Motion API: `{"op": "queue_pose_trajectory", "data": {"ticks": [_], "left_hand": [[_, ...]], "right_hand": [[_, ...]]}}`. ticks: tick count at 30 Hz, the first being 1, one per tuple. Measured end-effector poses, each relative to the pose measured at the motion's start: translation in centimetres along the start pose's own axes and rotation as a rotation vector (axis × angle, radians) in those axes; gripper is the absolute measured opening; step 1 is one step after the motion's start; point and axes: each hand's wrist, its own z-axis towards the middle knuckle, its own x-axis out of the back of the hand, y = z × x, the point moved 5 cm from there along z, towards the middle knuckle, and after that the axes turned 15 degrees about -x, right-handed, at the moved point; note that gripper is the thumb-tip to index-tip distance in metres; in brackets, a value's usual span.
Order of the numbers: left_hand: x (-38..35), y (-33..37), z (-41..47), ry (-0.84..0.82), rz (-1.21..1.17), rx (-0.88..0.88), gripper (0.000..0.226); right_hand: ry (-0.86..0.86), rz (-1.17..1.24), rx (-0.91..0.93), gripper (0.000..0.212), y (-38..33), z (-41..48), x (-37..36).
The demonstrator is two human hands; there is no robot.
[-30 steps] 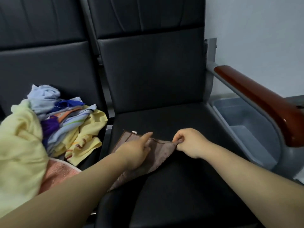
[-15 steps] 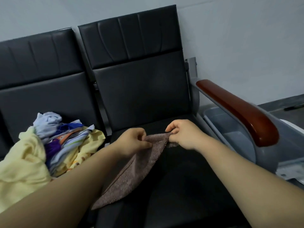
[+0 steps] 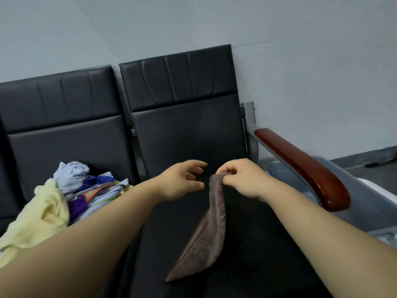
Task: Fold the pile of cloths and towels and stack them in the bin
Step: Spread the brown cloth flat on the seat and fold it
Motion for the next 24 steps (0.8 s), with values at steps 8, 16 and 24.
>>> {"op": "queue_pose_trajectory", "data": {"ticks": [8,16,24], "left_hand": [[2.6,1.0,0.9,0.264,0.102,-0.041,0.012],[5.9,0.9,-0.7,-0.044,0.576,0.088,0.016],[10.0,-3.9,-4.0,0.038,0.625,0.317,0.015]], "right_hand": [[0.115,-0.072,0.064,0.021,-4.9,0.2,4.1],[0.203,-0.261,-0.089,0.009,-5.1,1.8,5.6],[0.206,0.316,-0.36,0.03,-1.5,4.8,6.1]]}}
